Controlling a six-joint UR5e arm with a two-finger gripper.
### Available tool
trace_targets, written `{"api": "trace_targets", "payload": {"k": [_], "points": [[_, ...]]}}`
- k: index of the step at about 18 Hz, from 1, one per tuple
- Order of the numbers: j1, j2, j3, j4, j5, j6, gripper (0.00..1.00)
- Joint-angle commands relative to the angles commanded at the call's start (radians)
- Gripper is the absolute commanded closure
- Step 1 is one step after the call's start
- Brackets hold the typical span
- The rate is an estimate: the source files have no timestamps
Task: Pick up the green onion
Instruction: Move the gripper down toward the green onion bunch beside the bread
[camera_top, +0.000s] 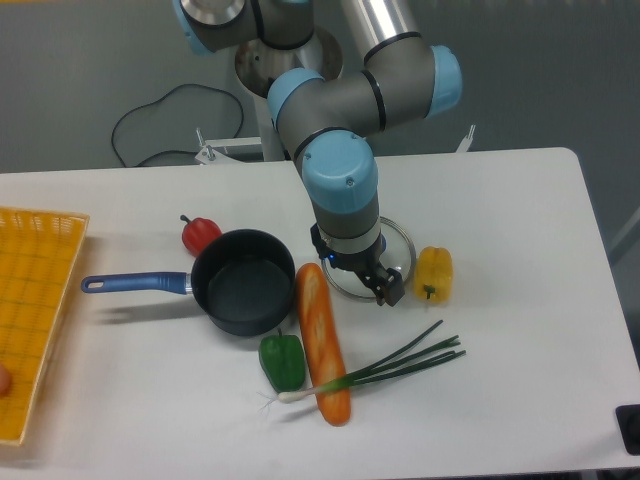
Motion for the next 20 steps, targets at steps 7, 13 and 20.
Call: {"api": "trace_targets", "payload": {"k": [7, 13, 20], "points": [[-0.002, -0.011, -0.006, 0.072, -0.089, -0.124, 0.00], [-0.005, -0.023, -0.006, 0.081, -0.091, -0.143, 0.00], [-0.006, -0.061, 0.015, 0.094, -0.094, -0.133, 0.00]]}}
